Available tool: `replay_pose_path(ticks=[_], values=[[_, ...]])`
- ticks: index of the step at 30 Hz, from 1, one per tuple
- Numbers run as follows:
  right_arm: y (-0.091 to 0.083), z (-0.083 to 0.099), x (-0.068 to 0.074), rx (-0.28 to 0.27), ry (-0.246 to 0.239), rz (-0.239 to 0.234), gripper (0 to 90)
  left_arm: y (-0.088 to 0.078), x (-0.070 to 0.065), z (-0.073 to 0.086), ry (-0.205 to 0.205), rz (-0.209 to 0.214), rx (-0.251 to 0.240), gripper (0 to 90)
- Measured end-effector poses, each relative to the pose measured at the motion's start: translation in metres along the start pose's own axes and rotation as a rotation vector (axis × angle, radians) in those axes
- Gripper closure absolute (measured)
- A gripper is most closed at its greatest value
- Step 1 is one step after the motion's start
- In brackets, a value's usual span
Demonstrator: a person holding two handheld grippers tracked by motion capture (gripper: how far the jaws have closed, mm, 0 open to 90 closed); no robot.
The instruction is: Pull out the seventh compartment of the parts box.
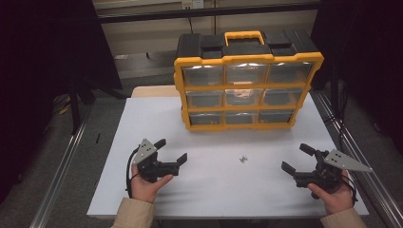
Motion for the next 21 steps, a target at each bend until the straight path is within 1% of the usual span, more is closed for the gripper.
replay_pose_path(ticks=[1,2,4,5,6,7,8,9,10,12,15,16,18,21], values=[[0.000,0.000,0.001,-0.002,0.007,-0.004,0.4,0.000,0.000,0.000,0.015,0.007,0.011,0.0],[0.000,0.000,0.001,-0.001,0.005,-0.001,0.4,0.005,-0.001,-0.003,-0.009,-0.003,-0.003,0.0],[0.000,0.000,0.001,0.002,0.006,-0.001,0.4,0.007,-0.002,-0.004,-0.009,-0.006,-0.005,0.0],[0.000,0.000,0.000,0.002,0.007,0.003,0.4,0.010,-0.003,-0.006,-0.025,-0.006,-0.011,0.0],[0.001,0.000,0.001,0.004,0.005,-0.003,0.4,0.012,-0.004,-0.008,-0.016,0.000,-0.012,0.0],[0.001,0.000,0.001,0.004,0.005,-0.003,0.4,0.013,-0.005,-0.009,-0.016,-0.002,-0.013,0.0],[0.001,0.000,0.001,-0.001,0.003,-0.006,0.4,0.015,-0.006,-0.011,-0.007,-0.006,-0.016,0.1],[0.001,0.000,0.001,-0.001,0.003,-0.006,0.4,0.017,-0.008,-0.014,-0.019,-0.001,-0.029,0.1],[0.001,0.000,0.001,0.000,0.006,-0.002,0.3,0.019,-0.008,-0.015,-0.020,0.004,-0.031,0.1],[0.001,0.000,0.002,0.004,0.008,-0.010,0.3,0.020,-0.009,-0.017,-0.016,0.000,-0.032,0.1],[0.001,0.000,0.001,0.002,0.005,-0.003,0.3,0.023,-0.012,-0.020,-0.006,0.002,-0.035,0.5],[0.001,0.000,0.001,0.001,0.006,-0.001,0.4,0.024,-0.013,-0.021,-0.006,-0.009,-0.032,0.5],[0.001,0.000,0.001,0.000,0.004,-0.005,0.4,0.027,-0.014,-0.022,-0.002,0.002,-0.031,0.5],[0.001,0.000,0.001,0.000,0.005,-0.001,0.3,0.032,-0.014,-0.024,-0.014,-0.011,-0.032,0.7]])
Point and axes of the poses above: each handheld gripper's, and its own axes: y roughly forward along the jaws, z roughly out of its underside, x roughly to its left, the point moved 8 cm from there along y, roughly forward along the jaws, and after that the axes turned 13 degrees about x, right-handed, at the moved point
